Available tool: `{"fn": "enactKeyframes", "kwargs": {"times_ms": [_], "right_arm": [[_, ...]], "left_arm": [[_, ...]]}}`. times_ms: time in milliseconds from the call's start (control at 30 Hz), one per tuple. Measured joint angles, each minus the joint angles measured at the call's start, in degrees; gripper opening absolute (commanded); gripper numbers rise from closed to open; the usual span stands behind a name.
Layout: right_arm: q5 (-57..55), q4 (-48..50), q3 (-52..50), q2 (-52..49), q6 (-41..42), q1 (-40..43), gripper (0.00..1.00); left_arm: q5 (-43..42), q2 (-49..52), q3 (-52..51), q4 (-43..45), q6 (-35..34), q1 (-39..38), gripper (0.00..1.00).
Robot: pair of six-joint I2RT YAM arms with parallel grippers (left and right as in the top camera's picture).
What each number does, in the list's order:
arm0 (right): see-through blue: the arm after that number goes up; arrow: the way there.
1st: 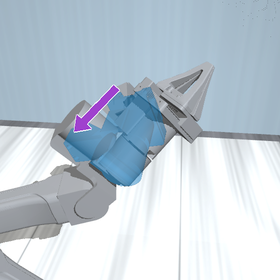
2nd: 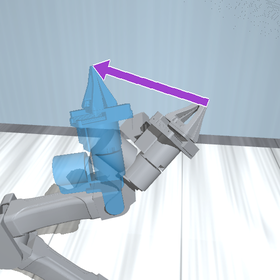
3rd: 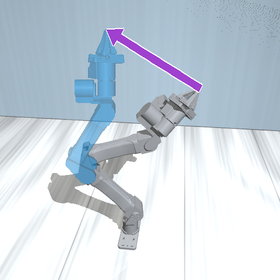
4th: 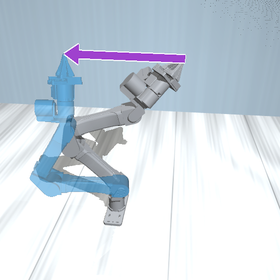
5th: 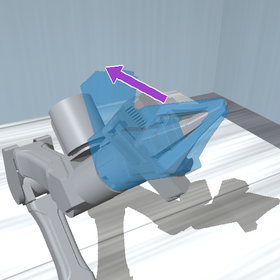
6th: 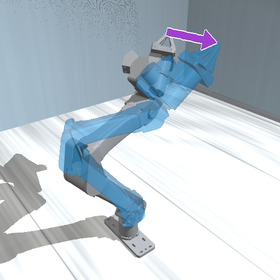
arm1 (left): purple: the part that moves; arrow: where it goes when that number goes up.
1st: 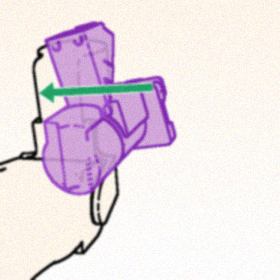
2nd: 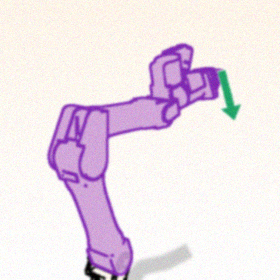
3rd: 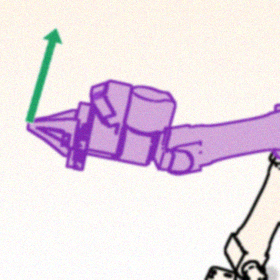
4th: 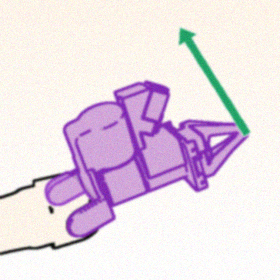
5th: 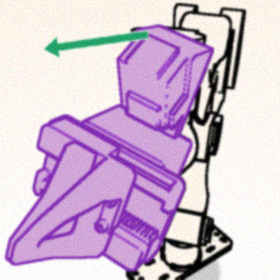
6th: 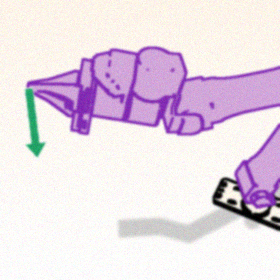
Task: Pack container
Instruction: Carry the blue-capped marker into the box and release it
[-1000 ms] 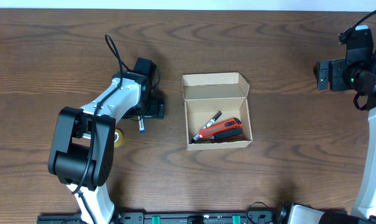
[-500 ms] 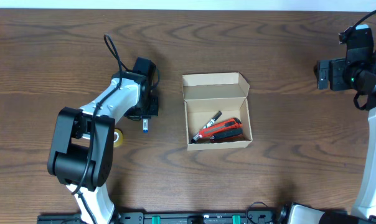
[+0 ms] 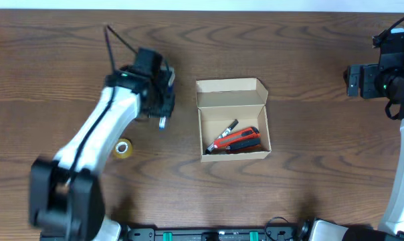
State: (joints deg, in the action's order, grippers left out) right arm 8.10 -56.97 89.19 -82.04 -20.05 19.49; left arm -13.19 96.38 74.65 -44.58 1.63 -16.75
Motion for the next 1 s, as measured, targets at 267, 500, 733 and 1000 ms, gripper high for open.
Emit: {"fn": "enactKeyframes", "kwargs": {"times_ms": [267, 500, 733, 1000], "right_arm": [[0.0, 0.0, 0.0, 0.0, 0.0, 0.0, 0.99], [0.0, 0.0, 0.0, 0.0, 0.0, 0.4, 0.99], [0.0, 0.0, 0.0, 0.0, 0.0, 0.9, 0.99], [0.0, 0.0, 0.0, 0.0, 0.0, 0.9, 0.99]], "left_arm": [[-2.5, -13.1, 3.1, -1.4, 18.7, -6.6, 0.06], [-4.7, -11.7, 3.1, -1.7, 36.7, -16.7, 0.05], [-4.9, -6.7, 3.1, -0.4, 49.6, -23.6, 0.06], [-4.9, -0.6, 3.1, 3.4, 54.1, -23.9, 0.06]]}}
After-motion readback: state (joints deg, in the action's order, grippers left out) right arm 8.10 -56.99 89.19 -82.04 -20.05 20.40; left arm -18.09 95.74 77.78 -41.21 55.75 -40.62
